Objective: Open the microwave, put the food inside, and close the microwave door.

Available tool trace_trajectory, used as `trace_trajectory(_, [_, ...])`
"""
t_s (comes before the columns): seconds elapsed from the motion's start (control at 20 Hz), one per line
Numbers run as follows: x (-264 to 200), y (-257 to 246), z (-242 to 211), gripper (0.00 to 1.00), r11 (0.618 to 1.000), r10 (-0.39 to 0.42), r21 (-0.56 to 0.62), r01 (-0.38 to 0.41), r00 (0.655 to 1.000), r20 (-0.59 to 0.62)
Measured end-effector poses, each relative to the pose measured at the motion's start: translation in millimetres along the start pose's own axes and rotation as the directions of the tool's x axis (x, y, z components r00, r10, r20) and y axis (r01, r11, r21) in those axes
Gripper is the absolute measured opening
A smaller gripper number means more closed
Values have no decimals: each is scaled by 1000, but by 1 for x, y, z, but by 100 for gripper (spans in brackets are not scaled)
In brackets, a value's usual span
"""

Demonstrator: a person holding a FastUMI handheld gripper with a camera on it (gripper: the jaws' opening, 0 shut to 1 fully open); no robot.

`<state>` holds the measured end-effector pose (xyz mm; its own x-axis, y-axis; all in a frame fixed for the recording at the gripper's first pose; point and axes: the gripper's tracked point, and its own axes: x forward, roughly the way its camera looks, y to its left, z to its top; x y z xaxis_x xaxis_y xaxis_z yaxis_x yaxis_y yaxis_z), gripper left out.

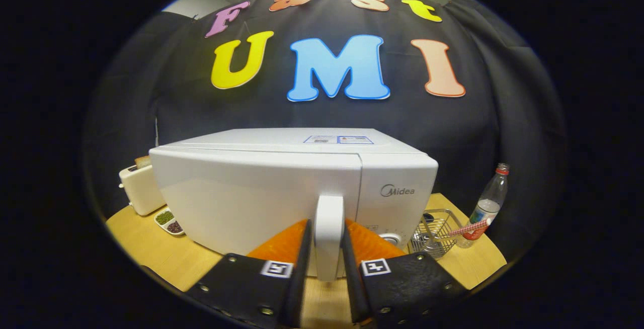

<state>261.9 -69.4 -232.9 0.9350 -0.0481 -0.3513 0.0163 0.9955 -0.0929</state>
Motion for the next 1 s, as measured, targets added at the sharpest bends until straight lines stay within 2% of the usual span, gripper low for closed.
trace_trajectory(0.05, [-5, 2, 1, 29, 1000, -9, 1, 9, 1000, -6])
trace_trajectory(0.15, [-4, 4, 1, 28, 1000, -16, 6, 16, 1000, -13])
trace_trajectory(0.25, [-2, 1, 0, 14, 1000, -21, 3, 21, 1000, -15])
trace_trajectory(0.35, [-7, 4, 1, 14, 1000, -4, 23, 4, 1000, -22])
trace_trajectory(0.4, [-5, 4, 1, 9, 1000, 3, 13, -2, 1000, -24])
trace_trajectory(0.65, [-15, 7, -4, 9, 1000, 12, 20, -11, 998, -53])
trace_trajectory(0.8, [-38, 13, -8, 9, 999, 11, -33, -11, 1000, -15])
trace_trajectory(1.0, [-56, 18, -14, 9, 999, -1, 33, 3, 998, -58])
